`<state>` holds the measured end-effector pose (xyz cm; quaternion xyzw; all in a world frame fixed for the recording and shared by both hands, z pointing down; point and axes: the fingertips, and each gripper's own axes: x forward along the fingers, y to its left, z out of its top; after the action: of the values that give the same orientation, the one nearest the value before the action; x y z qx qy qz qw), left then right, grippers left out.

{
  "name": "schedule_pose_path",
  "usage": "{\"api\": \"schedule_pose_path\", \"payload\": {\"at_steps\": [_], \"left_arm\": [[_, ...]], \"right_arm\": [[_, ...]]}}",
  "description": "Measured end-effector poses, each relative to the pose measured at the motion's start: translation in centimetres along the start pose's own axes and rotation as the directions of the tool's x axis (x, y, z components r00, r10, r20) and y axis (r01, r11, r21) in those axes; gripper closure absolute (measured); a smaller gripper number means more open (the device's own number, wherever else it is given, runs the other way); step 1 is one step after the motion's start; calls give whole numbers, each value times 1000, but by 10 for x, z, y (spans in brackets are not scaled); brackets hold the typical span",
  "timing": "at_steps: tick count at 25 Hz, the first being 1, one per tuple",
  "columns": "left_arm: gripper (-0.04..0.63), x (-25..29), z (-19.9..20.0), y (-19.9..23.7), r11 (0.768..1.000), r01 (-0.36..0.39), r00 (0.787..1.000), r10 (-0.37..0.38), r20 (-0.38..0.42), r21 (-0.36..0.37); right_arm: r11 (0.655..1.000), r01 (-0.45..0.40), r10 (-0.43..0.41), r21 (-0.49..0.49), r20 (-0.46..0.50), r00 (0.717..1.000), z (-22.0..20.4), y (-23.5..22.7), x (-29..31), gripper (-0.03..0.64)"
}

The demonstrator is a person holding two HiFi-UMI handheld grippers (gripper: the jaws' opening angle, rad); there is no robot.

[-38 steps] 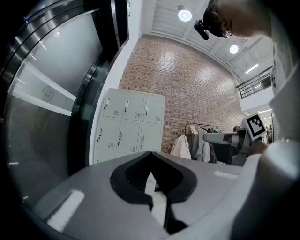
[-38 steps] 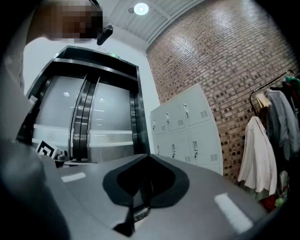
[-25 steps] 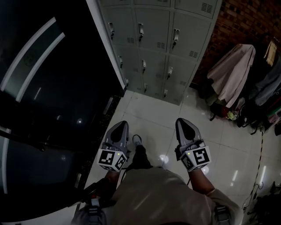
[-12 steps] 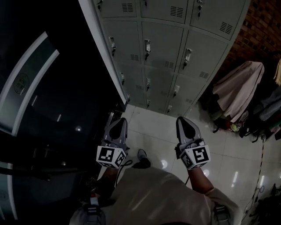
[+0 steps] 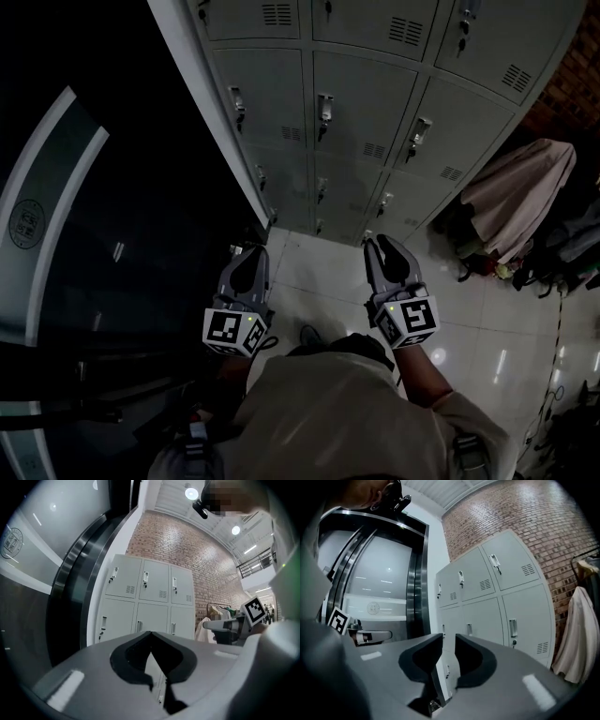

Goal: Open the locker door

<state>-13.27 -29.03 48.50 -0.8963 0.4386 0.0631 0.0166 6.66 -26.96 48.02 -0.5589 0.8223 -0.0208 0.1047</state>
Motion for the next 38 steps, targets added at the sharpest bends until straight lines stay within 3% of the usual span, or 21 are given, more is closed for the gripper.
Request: {"api": "schedule_pose_path", "payload": {"at_steps": [6,11,24,31,38], "left_arm": [[606,43,-9,13,1000,4,1000,-4,-6,-17],[606,61,-12,22,999,-16,1000,16,-10,-44],[606,91,-39,61,996,-56,997,53,-51,-65],[606,88,-55,83,995,-92,993,88,-84,-44],[606,80,-72,93,989,-140,984,132,-122,-56]], "right_arm": [[1000,-13,13,7,-80,997,-25,-24,67,482],[1000,-24,23,-5,-159,987,-72,-59,140,431],[998,51,-61,-37,-350,935,-187,-129,325,426],[996,46,-76,-83,-417,905,-214,-148,380,422],[996,45,-71,-73,-412,909,-219,-146,399,403]]}}
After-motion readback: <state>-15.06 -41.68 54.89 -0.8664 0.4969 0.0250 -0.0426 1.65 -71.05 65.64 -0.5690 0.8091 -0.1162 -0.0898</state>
